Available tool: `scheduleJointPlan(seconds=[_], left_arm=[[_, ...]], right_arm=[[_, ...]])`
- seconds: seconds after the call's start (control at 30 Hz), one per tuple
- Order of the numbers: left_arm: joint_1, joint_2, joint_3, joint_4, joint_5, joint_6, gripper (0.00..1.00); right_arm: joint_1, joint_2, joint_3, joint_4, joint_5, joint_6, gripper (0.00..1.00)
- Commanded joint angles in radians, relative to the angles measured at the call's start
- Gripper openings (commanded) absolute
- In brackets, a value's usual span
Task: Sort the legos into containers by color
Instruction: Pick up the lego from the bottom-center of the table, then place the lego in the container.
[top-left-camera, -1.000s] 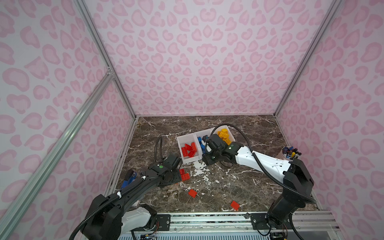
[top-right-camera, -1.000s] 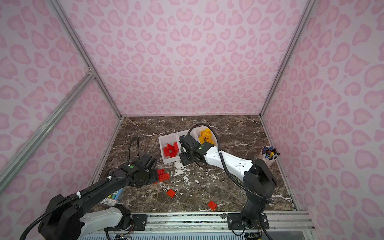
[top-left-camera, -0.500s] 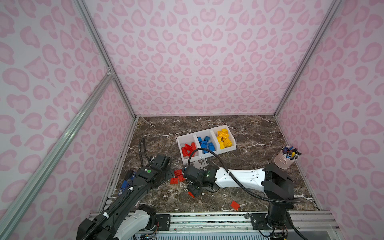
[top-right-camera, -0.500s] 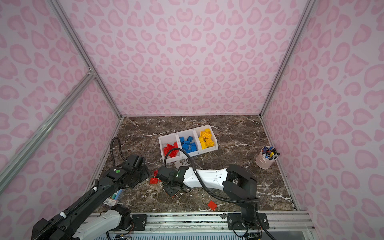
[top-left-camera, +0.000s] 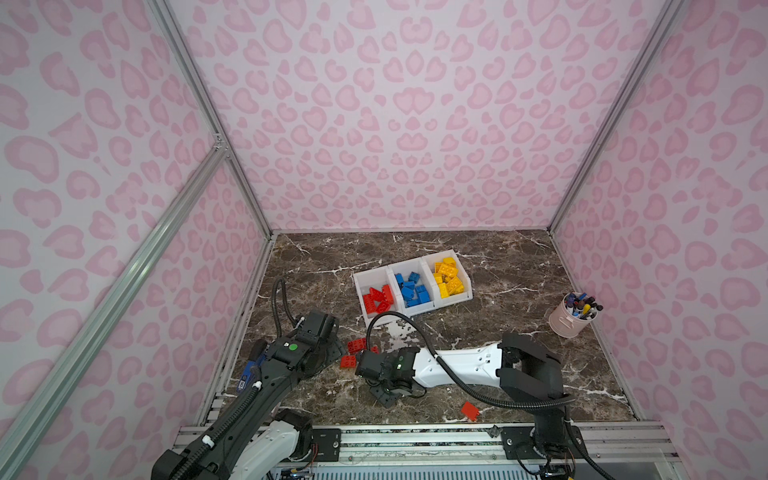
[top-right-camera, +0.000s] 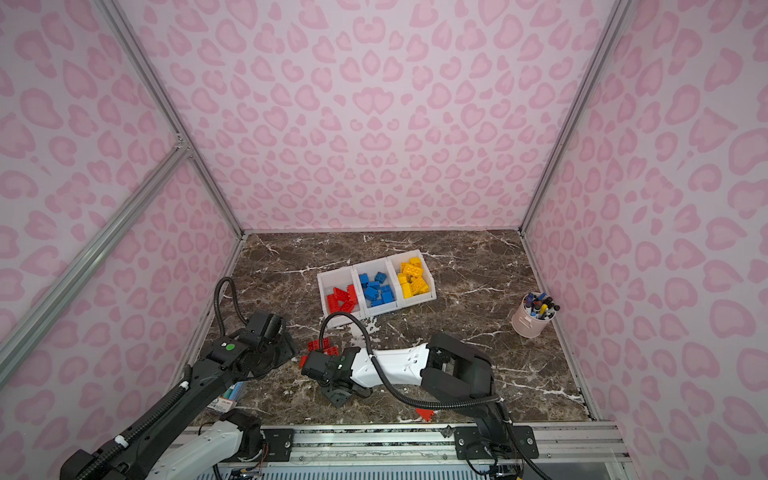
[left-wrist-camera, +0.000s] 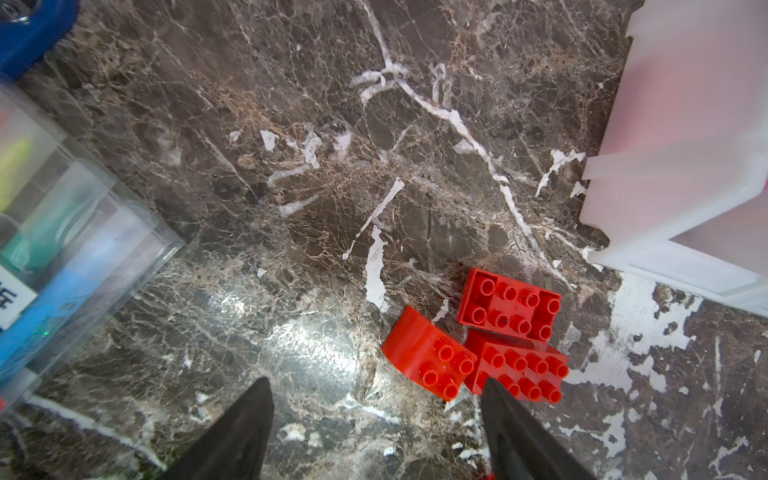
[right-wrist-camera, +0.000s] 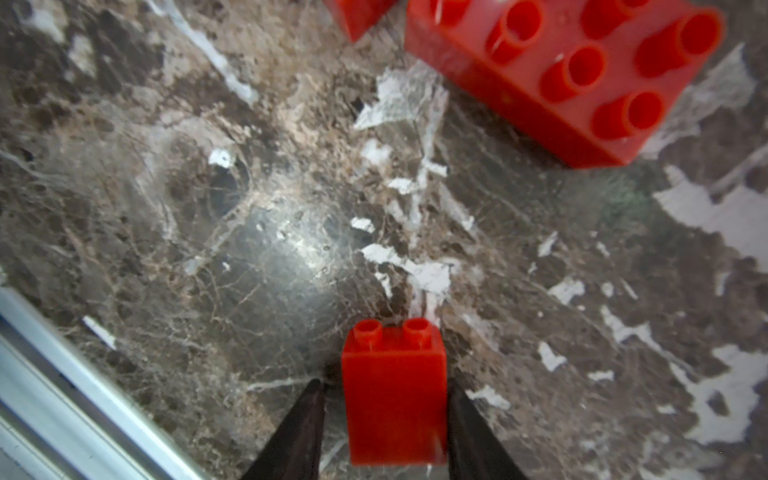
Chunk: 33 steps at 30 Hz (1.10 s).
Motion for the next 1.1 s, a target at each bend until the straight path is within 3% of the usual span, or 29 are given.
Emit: scheduleJointPlan(seconds=[0.0, 0.17, 0.3, 0.57, 0.6, 0.67, 0.73, 0.9, 1.07], left_arm=[[0.004, -0.007, -0.004, -0.014, -0.003, 0.000, 0.80], [0.005, -0.011, 0.000, -0.016, -0.003, 0.005, 0.80], [0.005, -0.021, -0.009, -0.013, 0.013, -0.001, 0.80], [0.006, -0.075, -0.063, 0.008, 0.054, -0.033, 0.80], [0.006, -0.082, -0.068, 0.009, 0.059, -0.035, 0.80], [0.005, -0.092, -0.074, 0.013, 0.063, -0.035, 0.80], [0.005, -0.095, -0.076, 0.017, 0.063, -0.034, 0.80], [0.005, -0.076, -0.078, 0.033, 0.060, -0.024, 0.80], [0.005, -0.047, -0.083, 0.064, 0.062, -0.006, 0.80]], right_arm=[[-0.005, 0.000, 0.004, -0.021, 0.038, 0.002, 0.35], [-0.098, -0.054, 0.062, -0.050, 0.052, -0.074, 0.29], [-0.212, -0.049, 0.220, -0.101, 0.089, -0.180, 0.29], [-0.403, 0.225, 0.621, -0.177, 0.092, -0.239, 0.29], [-0.415, 0.272, 0.684, -0.199, 0.090, -0.240, 0.31], [-0.423, 0.355, 0.803, -0.263, 0.101, -0.245, 0.48], [-0.415, 0.389, 0.891, -0.324, 0.136, -0.252, 0.58], [-0.407, 0.222, 0.738, -0.289, 0.175, -0.232, 0.61], [-0.406, -0.093, 0.304, -0.223, 0.201, -0.094, 0.62]])
